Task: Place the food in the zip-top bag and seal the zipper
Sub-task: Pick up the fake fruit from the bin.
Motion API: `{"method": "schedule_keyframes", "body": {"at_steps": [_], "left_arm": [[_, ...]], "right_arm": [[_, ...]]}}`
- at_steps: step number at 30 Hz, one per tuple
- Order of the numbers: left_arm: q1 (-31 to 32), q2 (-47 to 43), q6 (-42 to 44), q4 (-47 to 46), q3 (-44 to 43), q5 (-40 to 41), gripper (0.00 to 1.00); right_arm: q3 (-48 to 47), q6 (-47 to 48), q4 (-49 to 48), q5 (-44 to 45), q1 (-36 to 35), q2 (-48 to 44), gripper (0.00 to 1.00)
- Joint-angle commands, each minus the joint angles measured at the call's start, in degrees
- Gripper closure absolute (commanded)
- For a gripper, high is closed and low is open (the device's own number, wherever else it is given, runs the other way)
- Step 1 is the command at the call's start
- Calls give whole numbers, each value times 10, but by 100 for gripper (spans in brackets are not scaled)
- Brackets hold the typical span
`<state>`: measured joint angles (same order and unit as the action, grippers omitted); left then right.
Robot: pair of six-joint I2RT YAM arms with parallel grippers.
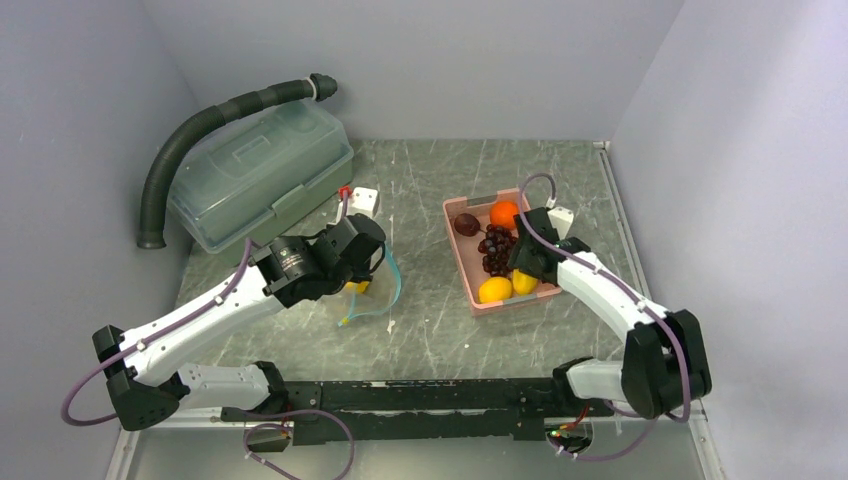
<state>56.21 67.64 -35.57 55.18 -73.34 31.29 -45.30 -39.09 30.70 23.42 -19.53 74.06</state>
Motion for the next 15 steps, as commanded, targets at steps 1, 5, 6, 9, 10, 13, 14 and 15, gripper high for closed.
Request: {"method": "schedule_keyframes", "body": {"at_steps": [1,5,6,9,10,13,14,15], "left_arm": [[-2,-14,1,-8,-1,1,100],[-3,-14,2,-9,-1,1,99],[-3,-13,2,-9,-1,1,100],[-4,-11,5,-8,-4,1,100],[-5,-11,5,-8,-4,0,100],[-5,-9,5,-9,-4,0,100],[-5,-8,4,-9,-3,0,100],[-6,-9,3,-9,-2,-2,100]], "right_arm": [[-28,3,20,-5,3,-47,62],[-42,6,24,-44,3,-85,63],[-46,8,24,-57,3,-92,63],[-57,14,21,-101,2,-116,64],[-58,17,16,-119,2,-129,64],[-58,20,-5,-178,1,-157,65],[-57,20,-13,-201,1,-165,65],[-56,21,-28,-224,0,-172,65]]}}
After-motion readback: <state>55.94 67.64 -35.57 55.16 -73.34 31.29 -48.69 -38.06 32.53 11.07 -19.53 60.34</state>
